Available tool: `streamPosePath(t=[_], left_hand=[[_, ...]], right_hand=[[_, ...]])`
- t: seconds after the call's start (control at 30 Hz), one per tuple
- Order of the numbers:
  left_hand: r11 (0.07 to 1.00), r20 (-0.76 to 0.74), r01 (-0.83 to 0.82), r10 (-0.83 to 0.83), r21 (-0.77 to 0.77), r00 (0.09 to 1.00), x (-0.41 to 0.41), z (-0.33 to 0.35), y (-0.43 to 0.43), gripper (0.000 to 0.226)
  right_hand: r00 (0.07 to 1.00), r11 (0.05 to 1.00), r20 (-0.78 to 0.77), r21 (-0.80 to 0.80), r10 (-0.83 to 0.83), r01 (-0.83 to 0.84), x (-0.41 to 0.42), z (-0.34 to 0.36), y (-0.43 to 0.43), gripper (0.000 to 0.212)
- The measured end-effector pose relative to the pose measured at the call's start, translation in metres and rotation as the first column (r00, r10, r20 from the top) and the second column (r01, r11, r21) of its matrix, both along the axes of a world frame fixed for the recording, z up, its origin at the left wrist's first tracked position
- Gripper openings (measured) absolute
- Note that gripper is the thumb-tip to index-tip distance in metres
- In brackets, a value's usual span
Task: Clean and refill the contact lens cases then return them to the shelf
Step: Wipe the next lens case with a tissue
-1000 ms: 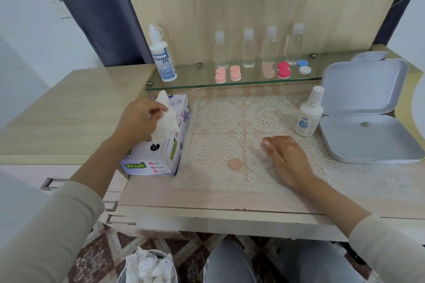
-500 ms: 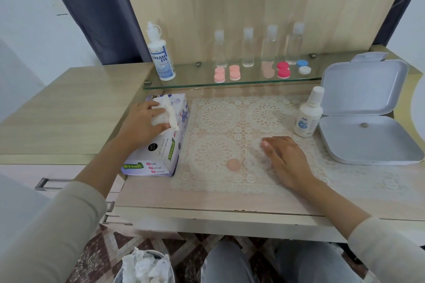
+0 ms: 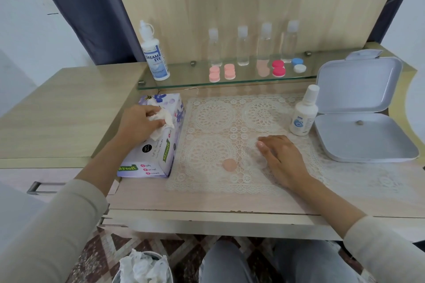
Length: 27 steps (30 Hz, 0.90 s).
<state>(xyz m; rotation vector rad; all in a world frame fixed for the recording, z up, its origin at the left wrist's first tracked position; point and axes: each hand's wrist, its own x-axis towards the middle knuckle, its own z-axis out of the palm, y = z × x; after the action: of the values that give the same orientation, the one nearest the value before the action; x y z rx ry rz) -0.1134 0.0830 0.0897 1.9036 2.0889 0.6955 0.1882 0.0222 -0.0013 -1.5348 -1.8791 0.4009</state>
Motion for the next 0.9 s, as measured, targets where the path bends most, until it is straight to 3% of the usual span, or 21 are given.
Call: streamPosePath(t=[0.17,0.33,0.43,0.73,0.9], left_hand=[[0.997,-0.072,0.026,-0.021,0.069,0.997,0.003,-0.002,-0.003,0.032],[0.966,-0.131,0.121,-0.092,0.229,0.987,0.008,0.004,-0.012,0.027],[0.924,-0.142,0.197,-0.158,0.328,0.977,0.017,0.01,-0.021,0.021],[0.786,0.021,0.405,-0.468,0.467,0.884,0.055,0.032,-0.05,0.019],[0.798,0.204,0.493,-0.577,0.347,0.791,0.072,0.028,-0.062,0.037]], right_hand=[[1.0,1.0,0.009,-0.019,-0.003,0.003,0.0,0.002,0.0,0.071],[0.996,0.998,-0.076,-0.061,-0.036,0.032,0.001,0.007,0.0,0.042],[0.992,0.996,-0.11,-0.077,-0.055,0.046,0.0,0.017,0.001,0.037],[0.972,0.995,-0.228,0.067,-0.05,0.067,-0.003,0.053,-0.006,0.025],[0.974,0.986,-0.221,0.163,0.056,-0.02,-0.003,0.07,-0.013,0.038]])
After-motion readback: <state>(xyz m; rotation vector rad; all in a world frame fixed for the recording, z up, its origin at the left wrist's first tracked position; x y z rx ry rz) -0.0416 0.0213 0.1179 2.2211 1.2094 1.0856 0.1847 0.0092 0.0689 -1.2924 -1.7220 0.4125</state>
